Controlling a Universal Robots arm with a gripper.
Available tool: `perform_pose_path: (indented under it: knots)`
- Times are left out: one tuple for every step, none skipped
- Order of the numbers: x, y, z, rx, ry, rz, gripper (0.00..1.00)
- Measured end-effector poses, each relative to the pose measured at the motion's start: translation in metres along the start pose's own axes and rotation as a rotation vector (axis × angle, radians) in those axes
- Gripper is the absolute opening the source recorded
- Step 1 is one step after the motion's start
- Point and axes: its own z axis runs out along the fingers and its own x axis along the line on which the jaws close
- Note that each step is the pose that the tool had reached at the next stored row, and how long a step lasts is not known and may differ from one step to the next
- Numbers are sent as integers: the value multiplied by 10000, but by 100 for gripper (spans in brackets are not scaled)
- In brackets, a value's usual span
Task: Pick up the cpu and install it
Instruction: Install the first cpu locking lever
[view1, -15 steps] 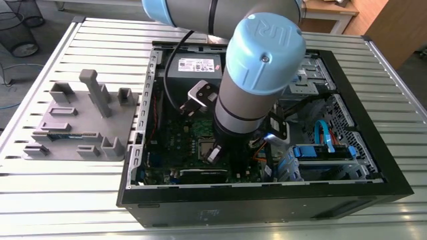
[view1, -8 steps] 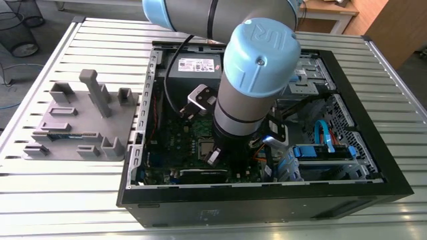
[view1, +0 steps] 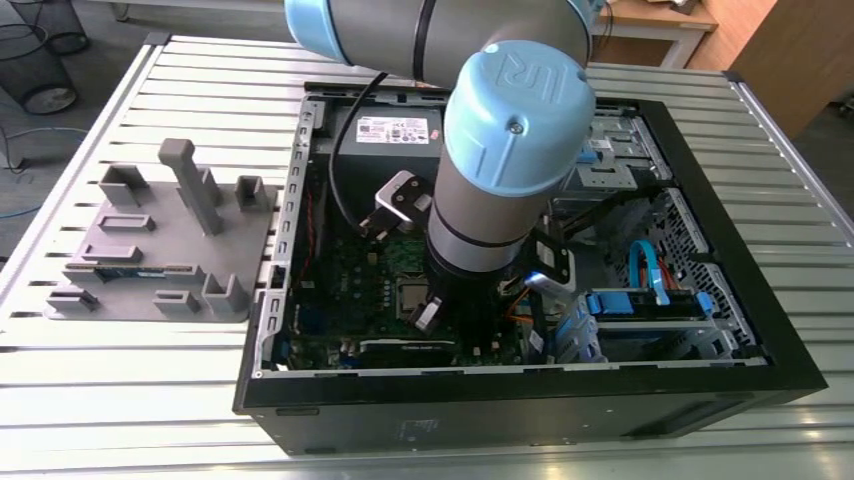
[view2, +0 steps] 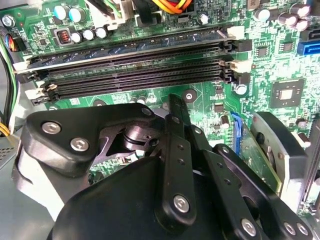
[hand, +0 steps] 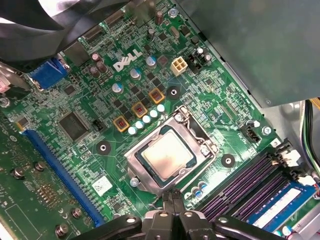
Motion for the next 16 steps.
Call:
perform_pose_path:
  knots:
    - [0,0,0,-1,-1,-4,11]
    - [-1,-1,0,-1,0,-7,11]
    - [-2,-2,0,-2,1,-11,11]
    - [-3,-3,0,-2,2,-14,11]
    - [-3,-3,0,-2,1,-16,11]
    - [-3,-3,0,-2,2,-16,11]
    - [-3,-3,0,-2,2,-16,11]
    - [-3,-4,0,-1,2,-17,11]
    - [-3,-3,0,-1,2,-16,11]
    - [-4,-3,-7,0,4,-16,11]
    - [-6,-1,-23,-2,0,-17,11]
    - [-8,0,-47,-2,-2,-17,11]
    - [-11,3,-75,-3,-3,-17,11]
    - [-12,4,-98,-2,0,-17,11]
    - [-12,5,-111,-1,4,-16,11]
    - [-13,5,-111,-1,2,-17,11]
